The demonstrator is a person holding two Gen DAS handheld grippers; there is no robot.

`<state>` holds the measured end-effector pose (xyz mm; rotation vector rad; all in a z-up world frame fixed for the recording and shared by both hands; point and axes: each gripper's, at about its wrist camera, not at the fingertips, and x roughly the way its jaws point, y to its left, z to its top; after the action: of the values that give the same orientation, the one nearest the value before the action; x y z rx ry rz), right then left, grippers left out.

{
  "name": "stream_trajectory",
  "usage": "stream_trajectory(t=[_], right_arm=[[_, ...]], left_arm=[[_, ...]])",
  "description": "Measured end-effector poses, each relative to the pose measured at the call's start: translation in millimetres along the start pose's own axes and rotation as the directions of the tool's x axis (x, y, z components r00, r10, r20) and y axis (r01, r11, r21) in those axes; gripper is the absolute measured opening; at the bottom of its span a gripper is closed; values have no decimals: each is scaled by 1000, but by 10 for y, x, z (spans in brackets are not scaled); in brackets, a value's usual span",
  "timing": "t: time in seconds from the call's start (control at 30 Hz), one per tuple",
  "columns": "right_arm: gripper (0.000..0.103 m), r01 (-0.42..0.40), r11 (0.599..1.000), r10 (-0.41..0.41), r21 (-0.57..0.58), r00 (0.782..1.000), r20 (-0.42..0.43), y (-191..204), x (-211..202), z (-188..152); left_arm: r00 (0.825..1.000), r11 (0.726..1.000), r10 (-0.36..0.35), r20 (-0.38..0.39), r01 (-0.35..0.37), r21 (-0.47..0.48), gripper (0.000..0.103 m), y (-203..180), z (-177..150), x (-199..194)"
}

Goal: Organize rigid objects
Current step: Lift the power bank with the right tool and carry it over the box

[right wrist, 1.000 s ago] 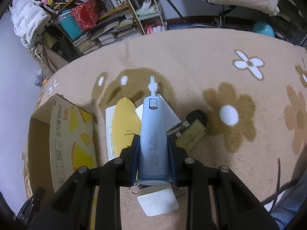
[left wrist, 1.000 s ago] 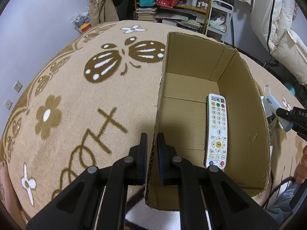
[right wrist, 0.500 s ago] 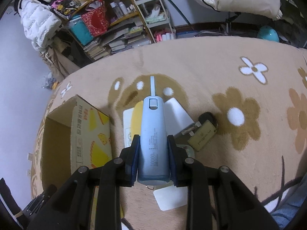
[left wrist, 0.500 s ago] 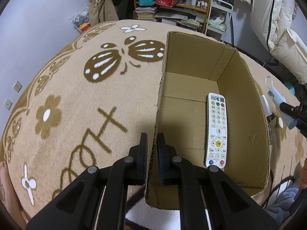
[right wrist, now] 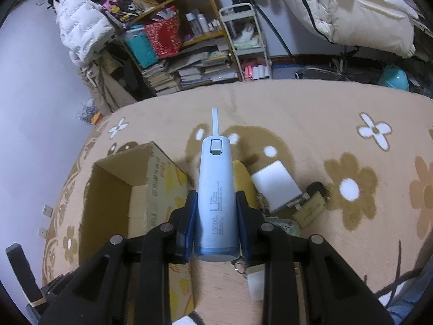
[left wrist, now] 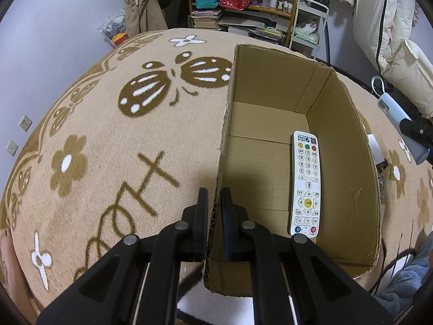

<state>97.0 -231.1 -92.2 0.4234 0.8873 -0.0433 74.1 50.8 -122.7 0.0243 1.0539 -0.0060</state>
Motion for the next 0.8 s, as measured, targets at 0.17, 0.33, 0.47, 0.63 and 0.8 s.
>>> stream_trajectory(t=[0.17, 0.33, 0.47, 0.63, 0.8], right_arm=[[29, -35, 998, 36, -60, 999, 17, 184, -45, 6], [29, -76, 991, 80, -115, 996, 34, 388, -87, -1], [29, -112, 982, 119, -151, 992, 36, 524, -102, -36], [29, -167, 966, 173, -196, 985, 13, 711, -89, -122], [29, -217, 953, 215, -213, 976, -33, 857, -12, -254]], left_arm=[[1000, 1000, -5, -1, 5, -7, 8, 18, 4, 5], [1000, 1000, -3, -3, 3, -4, 8, 26, 4, 6], [1000, 1000, -3, -2, 3, -7, 8, 28, 7, 7], [1000, 1000, -4, -3, 4, -7, 8, 28, 8, 6], [1000, 1000, -3, -3, 3, -6, 8, 26, 8, 5]])
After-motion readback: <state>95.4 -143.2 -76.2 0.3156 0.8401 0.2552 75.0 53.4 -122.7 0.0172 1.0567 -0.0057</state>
